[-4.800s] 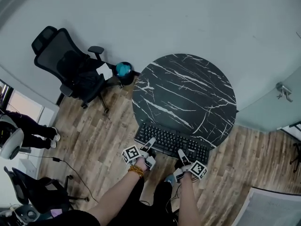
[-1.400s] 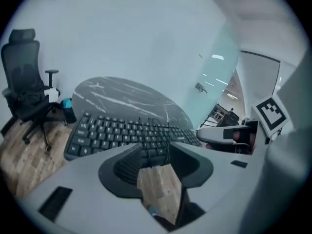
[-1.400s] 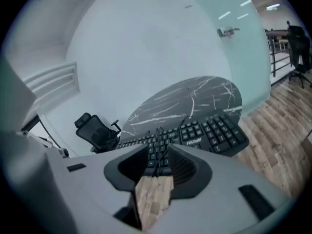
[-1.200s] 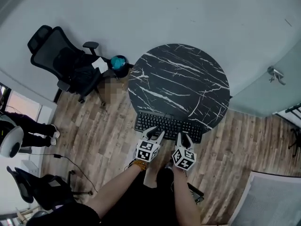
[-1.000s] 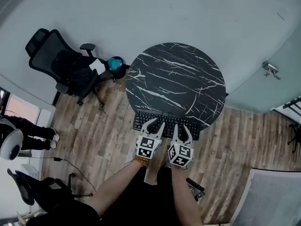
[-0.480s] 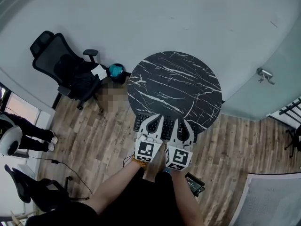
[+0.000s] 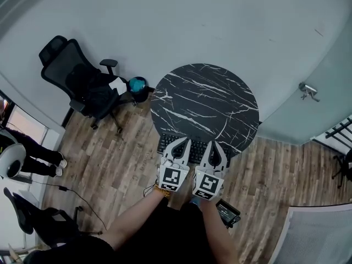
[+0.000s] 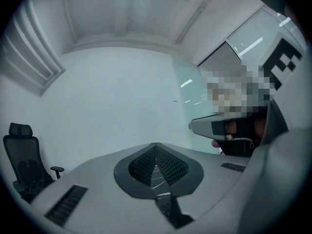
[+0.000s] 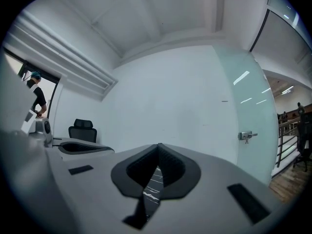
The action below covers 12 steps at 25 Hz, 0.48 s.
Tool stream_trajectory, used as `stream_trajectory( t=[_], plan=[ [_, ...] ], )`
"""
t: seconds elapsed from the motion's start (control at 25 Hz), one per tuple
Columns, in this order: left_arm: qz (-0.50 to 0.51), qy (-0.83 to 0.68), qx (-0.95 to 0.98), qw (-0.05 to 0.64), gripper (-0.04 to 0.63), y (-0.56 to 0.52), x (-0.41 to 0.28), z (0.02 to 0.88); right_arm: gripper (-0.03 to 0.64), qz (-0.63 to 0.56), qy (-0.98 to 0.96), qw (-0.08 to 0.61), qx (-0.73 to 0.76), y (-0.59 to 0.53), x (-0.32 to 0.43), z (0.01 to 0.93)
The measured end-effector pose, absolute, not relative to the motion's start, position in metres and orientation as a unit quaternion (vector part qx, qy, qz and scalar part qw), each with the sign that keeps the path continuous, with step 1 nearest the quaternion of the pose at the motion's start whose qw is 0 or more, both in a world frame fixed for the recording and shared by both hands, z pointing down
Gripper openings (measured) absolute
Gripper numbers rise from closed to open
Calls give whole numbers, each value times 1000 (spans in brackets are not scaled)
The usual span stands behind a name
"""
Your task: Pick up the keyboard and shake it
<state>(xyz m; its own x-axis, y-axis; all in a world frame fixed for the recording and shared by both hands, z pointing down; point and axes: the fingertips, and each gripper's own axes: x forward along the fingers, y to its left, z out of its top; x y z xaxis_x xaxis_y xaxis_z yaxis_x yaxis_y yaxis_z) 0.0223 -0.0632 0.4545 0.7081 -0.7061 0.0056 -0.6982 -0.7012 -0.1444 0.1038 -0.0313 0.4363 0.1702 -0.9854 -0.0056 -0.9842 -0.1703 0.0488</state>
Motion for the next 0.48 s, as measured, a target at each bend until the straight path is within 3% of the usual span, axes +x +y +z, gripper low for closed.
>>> stream_trajectory(
  t=[0.48],
  plan=[
    [-31, 379, -922, 73, 14, -59, 25, 450, 28, -17, -651, 28, 759, -28, 101, 440]
  ],
)
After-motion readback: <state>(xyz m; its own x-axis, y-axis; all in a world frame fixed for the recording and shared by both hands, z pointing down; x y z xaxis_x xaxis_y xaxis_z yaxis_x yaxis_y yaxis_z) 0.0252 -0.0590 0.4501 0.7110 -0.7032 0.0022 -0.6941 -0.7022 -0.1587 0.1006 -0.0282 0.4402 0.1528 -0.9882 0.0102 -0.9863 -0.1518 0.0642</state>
